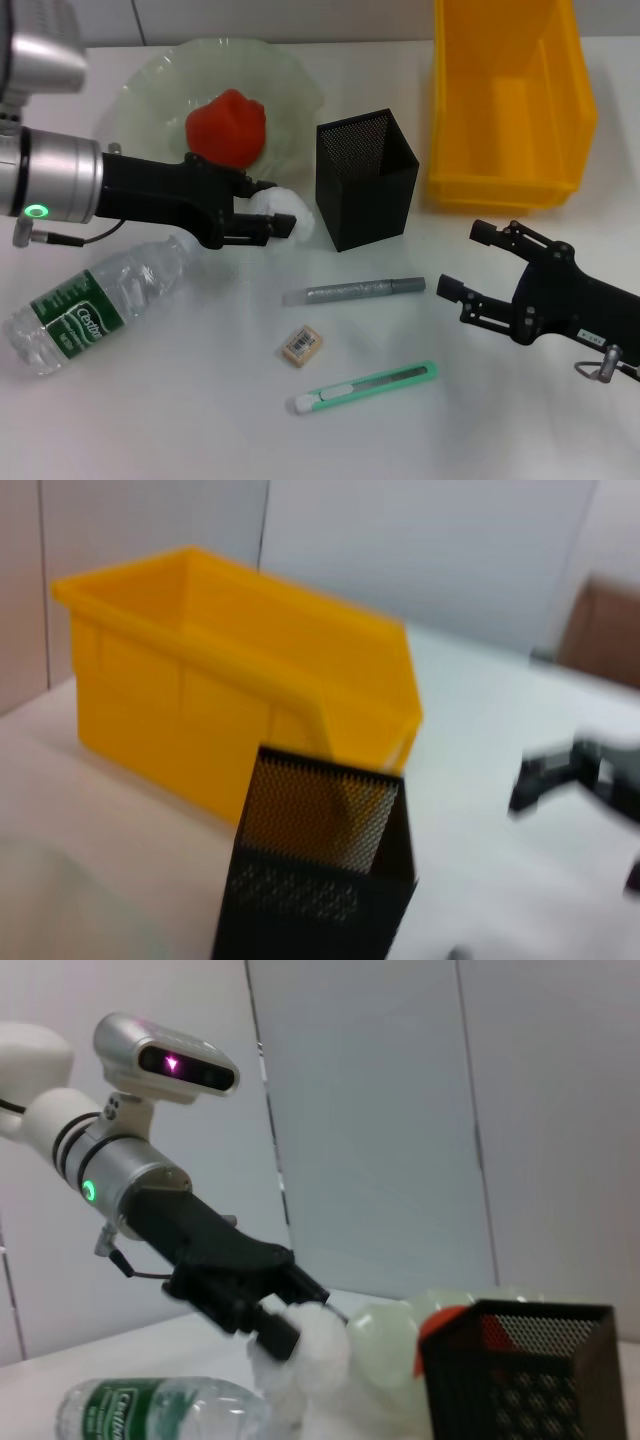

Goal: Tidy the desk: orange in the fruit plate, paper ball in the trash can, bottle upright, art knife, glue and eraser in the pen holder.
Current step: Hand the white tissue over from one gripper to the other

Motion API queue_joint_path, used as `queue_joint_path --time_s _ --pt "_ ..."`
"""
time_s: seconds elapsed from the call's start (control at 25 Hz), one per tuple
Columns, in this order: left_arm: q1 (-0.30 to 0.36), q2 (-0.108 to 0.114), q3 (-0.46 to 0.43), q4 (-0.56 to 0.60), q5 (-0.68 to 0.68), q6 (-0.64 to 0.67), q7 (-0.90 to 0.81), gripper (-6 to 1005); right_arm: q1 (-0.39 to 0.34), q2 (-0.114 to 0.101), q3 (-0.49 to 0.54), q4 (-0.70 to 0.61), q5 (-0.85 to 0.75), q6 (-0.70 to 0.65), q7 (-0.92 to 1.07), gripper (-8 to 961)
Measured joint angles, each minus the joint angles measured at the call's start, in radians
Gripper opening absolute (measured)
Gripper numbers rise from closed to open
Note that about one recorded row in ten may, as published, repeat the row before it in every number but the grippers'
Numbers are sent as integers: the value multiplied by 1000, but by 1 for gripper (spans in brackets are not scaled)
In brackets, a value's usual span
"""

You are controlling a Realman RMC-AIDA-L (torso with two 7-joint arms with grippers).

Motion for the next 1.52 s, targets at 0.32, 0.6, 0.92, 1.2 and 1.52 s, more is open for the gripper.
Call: queue_joint_path --time_s 0.32,0.6,0.92,1.2,1.52 --pt "-1 3 -171 -195 -44 95 -71 494 8 5 -7 78 -5 -41 -155 822" --pt "0 4 -238 -372 -109 105 -168 494 28 7 -7 183 -8 -38 -324 822" --pt "27 0 -242 -479 -206 131 -211 493 44 9 7 277 -3 -34 -452 821" --pt "31 -5 -251 -558 -229 122 -208 493 55 12 58 342 -1 -23 -528 821" --pt "36 -7 -252 -583 -235 115 -206 493 76 12 82 378 -1 3 -544 821"
